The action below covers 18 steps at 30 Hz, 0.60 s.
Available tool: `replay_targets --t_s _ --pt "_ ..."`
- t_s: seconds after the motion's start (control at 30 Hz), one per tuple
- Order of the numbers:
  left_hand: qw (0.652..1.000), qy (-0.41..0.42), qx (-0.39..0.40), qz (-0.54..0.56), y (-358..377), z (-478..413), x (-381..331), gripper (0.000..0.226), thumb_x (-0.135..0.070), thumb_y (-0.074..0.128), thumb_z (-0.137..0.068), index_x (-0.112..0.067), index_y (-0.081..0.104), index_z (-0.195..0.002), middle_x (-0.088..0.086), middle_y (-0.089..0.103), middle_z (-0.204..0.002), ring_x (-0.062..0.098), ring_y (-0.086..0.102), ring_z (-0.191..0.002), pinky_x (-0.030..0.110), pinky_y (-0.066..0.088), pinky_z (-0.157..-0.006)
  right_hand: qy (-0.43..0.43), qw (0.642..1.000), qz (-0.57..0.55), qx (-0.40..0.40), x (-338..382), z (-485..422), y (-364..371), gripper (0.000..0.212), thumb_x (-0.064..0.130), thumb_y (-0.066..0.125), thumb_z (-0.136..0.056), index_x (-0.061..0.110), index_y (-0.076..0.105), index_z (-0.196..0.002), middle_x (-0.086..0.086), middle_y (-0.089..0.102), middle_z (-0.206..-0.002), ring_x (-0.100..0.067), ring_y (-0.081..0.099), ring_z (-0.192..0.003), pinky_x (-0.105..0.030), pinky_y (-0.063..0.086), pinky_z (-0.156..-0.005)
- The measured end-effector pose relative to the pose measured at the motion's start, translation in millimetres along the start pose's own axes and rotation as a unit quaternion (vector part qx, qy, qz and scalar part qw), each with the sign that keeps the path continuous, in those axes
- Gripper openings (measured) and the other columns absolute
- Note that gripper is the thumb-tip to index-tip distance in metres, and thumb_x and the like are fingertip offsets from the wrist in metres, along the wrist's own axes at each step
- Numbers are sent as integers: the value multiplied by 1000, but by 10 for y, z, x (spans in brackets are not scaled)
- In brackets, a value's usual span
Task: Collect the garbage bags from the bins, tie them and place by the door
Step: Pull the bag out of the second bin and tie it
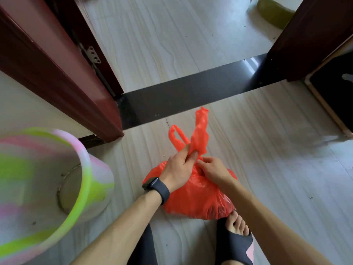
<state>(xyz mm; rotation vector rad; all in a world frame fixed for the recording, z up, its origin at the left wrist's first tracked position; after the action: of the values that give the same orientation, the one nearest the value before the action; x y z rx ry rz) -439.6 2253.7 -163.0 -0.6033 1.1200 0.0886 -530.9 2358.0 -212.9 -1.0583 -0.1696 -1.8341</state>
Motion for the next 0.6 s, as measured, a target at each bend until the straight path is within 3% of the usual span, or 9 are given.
replay_targets --t_s 0.07,0.17,0.23,0.3,0.37,0.43,0.47,0.53,0.6 --pt "996 40 11 -84 -38 -37 -33 20 -33 52 -98 -33 63 -116 -4 73 -94 14 65 -89 22 40 -70 -13 999 -28 26 43 39 -11 31 14 58 -94 17 63 -63 8 59 -55 -5 51 -52 -19 41 -52" --pt "981 69 8 -181 -86 -117 -63 28 -26 54 -94 -33 64 -119 0 74 -103 23 65 -101 33 49 -83 2 959 -258 116 84 85 -31 12 10 62 -74 12 74 -73 -3 66 -68 -15 58 -67 -27 47 -70" --pt "964 92 12 -250 -56 -119 -89 33 -24 53 -92 -34 61 -123 1 70 -105 28 64 -102 40 51 -83 4 916 -362 171 120 118 -19 23 27 70 -72 8 76 -83 -8 70 -76 -17 64 -71 -30 51 -75" --pt "933 133 23 -335 31 -82 -133 32 -27 49 -94 -33 58 -124 2 63 -102 33 64 -94 42 51 -73 24 929 -332 160 100 123 17 48 52 68 -84 8 76 -101 -14 74 -95 -26 72 -88 -38 57 -86" --pt "902 204 13 -381 116 -12 -207 30 -26 48 -95 -26 58 -122 5 60 -98 37 65 -84 43 49 -64 67 950 -294 83 32 104 17 55 59 62 -88 9 76 -106 -19 74 -105 -35 71 -103 -50 54 -98" --pt "896 259 -6 -360 160 70 -223 33 -27 53 -91 -24 60 -123 4 64 -98 32 67 -82 41 52 -62 106 944 -313 -8 -20 91 -29 44 52 63 -90 10 76 -96 -17 76 -98 -31 73 -94 -48 55 -96" --pt "916 253 -16 -311 146 97 -205 36 -29 56 -89 -27 56 -125 1 67 -101 27 67 -87 38 53 -66 118 934 -336 -17 -28 77 -36 41 48 63 -92 9 75 -96 -15 76 -95 -28 74 -88 -45 56 -93" --pt "969 169 -23 -181 88 138 -76 41 -35 62 -86 -34 47 -124 -6 69 -109 16 65 -99 33 52 -78 142 908 -394 24 -21 68 -22 40 46 61 -93 9 74 -95 -13 75 -89 -25 73 -79 -40 58 -85" --pt "991 88 -29 -95 68 160 80 40 -39 67 -83 -39 43 -114 -10 70 -107 9 66 -99 26 50 -81 153 875 -455 69 -2 79 -11 43 49 58 -92 12 76 -79 -10 75 -79 -24 73 -71 -35 61 -71"
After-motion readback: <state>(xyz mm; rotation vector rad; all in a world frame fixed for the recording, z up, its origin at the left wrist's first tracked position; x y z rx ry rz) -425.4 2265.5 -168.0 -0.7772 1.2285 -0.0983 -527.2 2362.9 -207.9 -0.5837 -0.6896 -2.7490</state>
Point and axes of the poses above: each hand's wrist, its own z-axis away from the middle knuckle, its own y-axis out of the palm, x = y × z, the point moved 5 cm from there along -z, towards the middle knuckle
